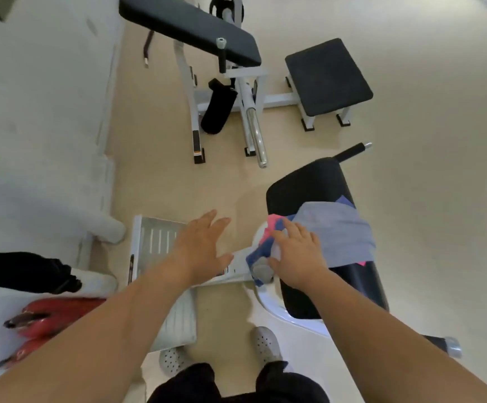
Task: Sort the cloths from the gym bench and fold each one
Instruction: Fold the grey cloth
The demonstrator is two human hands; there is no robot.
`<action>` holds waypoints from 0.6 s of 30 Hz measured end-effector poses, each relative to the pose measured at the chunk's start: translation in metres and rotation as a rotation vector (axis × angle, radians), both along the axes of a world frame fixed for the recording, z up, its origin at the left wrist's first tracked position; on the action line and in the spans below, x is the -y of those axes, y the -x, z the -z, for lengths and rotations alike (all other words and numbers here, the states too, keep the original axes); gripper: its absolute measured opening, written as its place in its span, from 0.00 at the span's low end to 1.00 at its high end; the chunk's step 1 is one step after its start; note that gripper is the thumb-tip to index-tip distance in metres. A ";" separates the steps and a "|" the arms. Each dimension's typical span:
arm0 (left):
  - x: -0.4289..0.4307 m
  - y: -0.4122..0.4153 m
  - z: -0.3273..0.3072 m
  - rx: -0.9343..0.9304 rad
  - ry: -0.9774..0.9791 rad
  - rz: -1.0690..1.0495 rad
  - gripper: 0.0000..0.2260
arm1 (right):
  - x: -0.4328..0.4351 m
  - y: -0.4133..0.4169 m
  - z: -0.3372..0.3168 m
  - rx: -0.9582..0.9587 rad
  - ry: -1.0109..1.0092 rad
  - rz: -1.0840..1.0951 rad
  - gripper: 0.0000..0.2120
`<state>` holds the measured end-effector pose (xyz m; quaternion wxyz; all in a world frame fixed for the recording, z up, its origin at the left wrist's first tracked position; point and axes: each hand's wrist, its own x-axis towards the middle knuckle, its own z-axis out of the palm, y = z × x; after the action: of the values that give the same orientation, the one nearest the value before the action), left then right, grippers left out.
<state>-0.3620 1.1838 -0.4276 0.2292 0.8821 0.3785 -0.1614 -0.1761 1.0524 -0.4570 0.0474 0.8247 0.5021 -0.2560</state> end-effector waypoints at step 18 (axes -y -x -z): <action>0.032 -0.198 0.152 0.179 0.505 -0.322 0.23 | 0.042 -0.149 0.132 0.189 -0.109 0.059 0.37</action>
<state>-0.1639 1.1522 -0.5793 0.4961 0.7367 0.4397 -0.1335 -0.0270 1.0101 -0.5893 0.0421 0.8610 0.4841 -0.1505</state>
